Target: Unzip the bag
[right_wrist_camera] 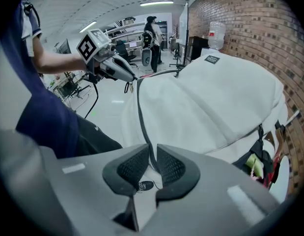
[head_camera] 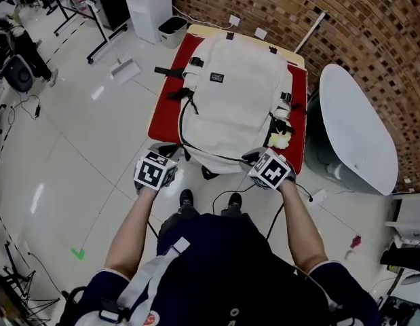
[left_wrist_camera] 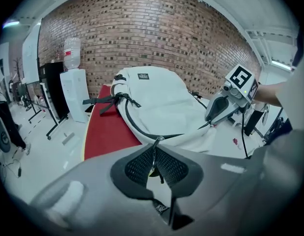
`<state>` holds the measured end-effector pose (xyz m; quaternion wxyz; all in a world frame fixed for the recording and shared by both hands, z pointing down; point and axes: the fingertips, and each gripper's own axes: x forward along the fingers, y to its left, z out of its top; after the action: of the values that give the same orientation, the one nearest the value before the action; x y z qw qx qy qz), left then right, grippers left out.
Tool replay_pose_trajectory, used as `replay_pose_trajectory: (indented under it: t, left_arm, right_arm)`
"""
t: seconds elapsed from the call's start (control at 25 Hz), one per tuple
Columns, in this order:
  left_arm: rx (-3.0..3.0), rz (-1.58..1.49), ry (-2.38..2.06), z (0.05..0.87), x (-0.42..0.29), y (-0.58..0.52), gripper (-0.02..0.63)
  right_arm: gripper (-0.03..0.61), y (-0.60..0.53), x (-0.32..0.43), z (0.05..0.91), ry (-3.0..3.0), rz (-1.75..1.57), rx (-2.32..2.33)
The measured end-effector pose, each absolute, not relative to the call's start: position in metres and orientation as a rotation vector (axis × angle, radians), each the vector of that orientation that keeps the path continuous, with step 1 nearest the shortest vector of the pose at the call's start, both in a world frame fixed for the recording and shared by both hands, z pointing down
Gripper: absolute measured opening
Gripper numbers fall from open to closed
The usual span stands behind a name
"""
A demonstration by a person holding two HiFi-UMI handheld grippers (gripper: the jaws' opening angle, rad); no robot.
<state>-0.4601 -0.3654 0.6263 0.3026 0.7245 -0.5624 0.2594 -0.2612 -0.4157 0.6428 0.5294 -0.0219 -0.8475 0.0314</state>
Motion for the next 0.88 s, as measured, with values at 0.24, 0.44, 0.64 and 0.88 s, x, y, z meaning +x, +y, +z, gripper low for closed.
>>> replay_pose_trajectory:
  t: [0.24, 0.44, 0.64, 0.88]
  left_arm:
    - [1.983, 0.746, -1.469, 0.623, -0.492, -0.385, 0.020]
    - [2.034, 0.804, -1.441, 0.623, -0.510, -0.410, 0.020]
    - [2.078, 0.854, -1.414, 0.623, -0.521, -0.435, 0.021]
    - [2.105, 0.907, -1.413, 0.620, -0.534, -0.465, 0.021]
  right_arm:
    - [0.052, -0.414, -0.260, 0.643, -1.970, 0.096, 0.032]
    - [0.051, -0.417, -0.259, 0.646, -1.957, 0.135, 0.096]
    - [0.049, -0.415, -0.255, 0.650, -1.938, 0.177, 0.139]
    - [0.048, -0.416, -0.259, 0.649, -1.938, 0.184, 0.175]
